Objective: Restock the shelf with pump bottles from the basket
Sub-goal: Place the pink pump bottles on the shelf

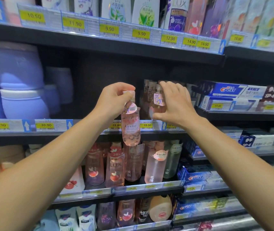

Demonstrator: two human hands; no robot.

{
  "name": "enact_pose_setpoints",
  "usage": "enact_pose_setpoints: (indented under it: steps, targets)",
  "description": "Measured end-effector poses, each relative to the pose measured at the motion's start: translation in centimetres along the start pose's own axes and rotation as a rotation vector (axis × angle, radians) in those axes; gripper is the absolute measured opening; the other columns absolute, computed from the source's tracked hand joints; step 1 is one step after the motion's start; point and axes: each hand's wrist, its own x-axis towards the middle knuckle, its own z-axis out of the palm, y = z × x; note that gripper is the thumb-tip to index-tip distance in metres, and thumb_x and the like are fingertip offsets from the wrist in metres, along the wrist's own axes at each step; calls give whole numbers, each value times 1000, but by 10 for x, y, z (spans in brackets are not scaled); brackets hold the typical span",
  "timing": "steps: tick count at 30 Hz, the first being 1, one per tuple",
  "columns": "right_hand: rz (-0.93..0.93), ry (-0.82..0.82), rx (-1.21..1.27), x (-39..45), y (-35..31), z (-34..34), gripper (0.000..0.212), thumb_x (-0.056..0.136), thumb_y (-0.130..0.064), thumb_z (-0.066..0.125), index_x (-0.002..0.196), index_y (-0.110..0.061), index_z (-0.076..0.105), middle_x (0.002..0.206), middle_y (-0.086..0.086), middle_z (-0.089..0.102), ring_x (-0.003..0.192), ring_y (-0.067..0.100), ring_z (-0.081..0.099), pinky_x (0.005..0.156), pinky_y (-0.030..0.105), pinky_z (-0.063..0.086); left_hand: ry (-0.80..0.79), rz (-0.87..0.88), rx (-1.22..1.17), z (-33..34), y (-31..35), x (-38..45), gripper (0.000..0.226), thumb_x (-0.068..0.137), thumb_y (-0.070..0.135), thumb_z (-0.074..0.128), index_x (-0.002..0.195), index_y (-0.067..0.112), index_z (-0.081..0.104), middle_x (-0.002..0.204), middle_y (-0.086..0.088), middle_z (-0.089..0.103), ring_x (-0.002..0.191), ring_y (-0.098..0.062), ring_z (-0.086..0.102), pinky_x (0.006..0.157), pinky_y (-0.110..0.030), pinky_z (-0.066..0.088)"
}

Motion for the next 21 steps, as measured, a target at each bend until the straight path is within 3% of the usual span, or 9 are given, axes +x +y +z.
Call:
enact_pose_setpoints:
  steps: [2, 5, 14, 21]
  targets:
    - [-15, -19, -56, -3, 4, 3, 105, 64, -48, 78, 148, -17, 23, 141, 1, 34, 128, 29, 31, 114, 46, 19, -9, -1, 2, 1, -1, 0, 13, 93, 21, 64, 96, 31, 72, 99, 2, 70, 87, -14, 65, 68, -28, 50]
    - [-30, -3, -100, 1, 4, 5, 106, 62, -45, 82, 147, -17, 23, 136, 0, 37, 122, 29, 34, 112, 45, 22, -16, -1, 9, 3, 0, 0, 14, 93, 20, 64, 96, 31, 72, 100, 1, 70, 87, -14, 67, 68, -28, 51]
    - [-33, 25, -267, 13, 3, 17, 84, 65, -53, 79, 128, -18, 37, 120, 3, 47, 116, 32, 38, 107, 51, 24, -8, -17, 12, 5, 0, 1, 13, 94, 21, 63, 97, 30, 71, 103, -1, 70, 91, -18, 67, 70, -32, 52]
    - [-34, 26, -304, 17, 6, 21, 83, 67, -55, 79, 128, -17, 37, 122, 5, 51, 117, 34, 40, 104, 51, 27, 12, 0, 33, 6, 3, 0, 14, 94, 20, 61, 98, 30, 71, 104, 0, 70, 93, -17, 66, 69, -31, 51]
